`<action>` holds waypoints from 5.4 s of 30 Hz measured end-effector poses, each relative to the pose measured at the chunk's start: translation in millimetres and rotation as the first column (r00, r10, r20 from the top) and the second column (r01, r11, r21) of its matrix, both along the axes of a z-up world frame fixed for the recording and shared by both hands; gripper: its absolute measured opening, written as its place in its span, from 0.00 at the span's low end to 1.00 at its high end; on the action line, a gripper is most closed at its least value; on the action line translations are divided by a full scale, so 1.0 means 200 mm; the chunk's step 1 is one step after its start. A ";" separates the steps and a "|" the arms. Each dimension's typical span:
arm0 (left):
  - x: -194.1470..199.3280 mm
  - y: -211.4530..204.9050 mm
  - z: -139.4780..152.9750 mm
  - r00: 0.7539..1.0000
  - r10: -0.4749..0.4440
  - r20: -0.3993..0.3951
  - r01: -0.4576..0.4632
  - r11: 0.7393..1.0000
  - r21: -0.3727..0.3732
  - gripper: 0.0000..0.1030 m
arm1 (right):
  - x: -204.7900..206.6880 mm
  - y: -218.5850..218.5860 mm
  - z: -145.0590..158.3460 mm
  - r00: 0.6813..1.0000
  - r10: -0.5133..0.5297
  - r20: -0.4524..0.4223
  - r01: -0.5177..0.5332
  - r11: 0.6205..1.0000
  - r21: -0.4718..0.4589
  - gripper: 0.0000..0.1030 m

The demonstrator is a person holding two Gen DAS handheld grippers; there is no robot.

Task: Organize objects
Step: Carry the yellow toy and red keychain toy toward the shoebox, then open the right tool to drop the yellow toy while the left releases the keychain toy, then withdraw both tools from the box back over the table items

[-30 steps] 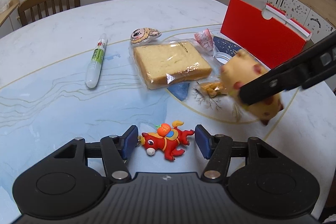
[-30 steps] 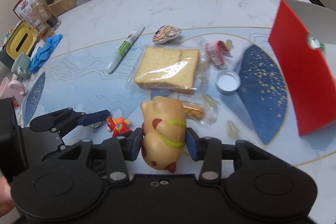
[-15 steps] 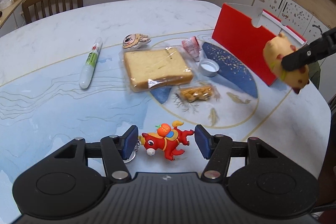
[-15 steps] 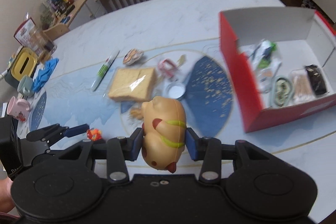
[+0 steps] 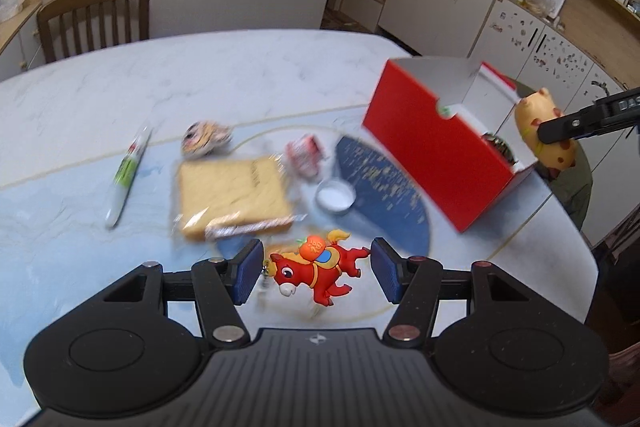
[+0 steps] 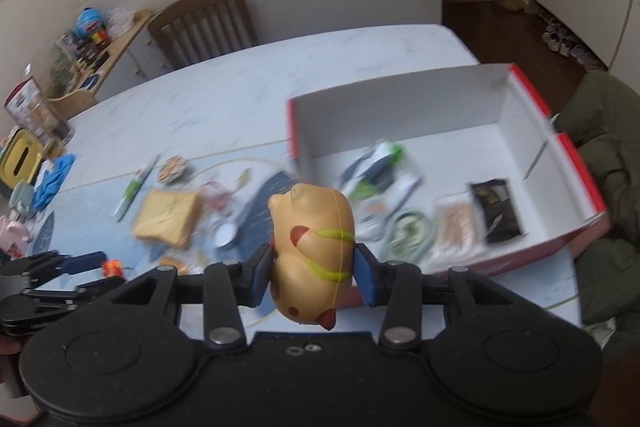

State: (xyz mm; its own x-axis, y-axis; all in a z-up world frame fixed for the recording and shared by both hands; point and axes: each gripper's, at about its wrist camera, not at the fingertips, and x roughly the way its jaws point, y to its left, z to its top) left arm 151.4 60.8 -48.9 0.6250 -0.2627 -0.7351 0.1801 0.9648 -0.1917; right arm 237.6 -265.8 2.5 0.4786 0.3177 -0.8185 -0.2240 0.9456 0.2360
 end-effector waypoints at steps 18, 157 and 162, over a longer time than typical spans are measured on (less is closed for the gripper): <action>0.43 -0.62 0.41 0.983 -0.155 0.100 0.156 0.988 -0.005 0.56 | 0.31 -0.40 -0.12 1.000 -0.027 0.007 0.028 0.998 -0.054 0.41; 0.50 0.78 -0.17 0.987 0.158 -0.001 -0.157 0.980 0.124 0.99 | -0.12 1.12 -0.48 0.987 0.160 -0.008 -0.160 0.981 -0.112 0.97; 0.58 0.78 -0.26 0.989 0.151 -0.004 -0.148 0.975 0.165 0.99 | -0.07 1.16 -0.55 0.995 0.097 -0.038 -0.100 0.989 -0.109 0.97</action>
State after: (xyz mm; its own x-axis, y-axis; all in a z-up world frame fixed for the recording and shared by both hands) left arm 266.8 216.9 -100.2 0.6356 -0.0421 -0.7709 0.0295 0.9991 -0.0302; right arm 223.0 -34.1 -107.2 0.4219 0.2684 -0.8660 -0.3111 0.9400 0.1397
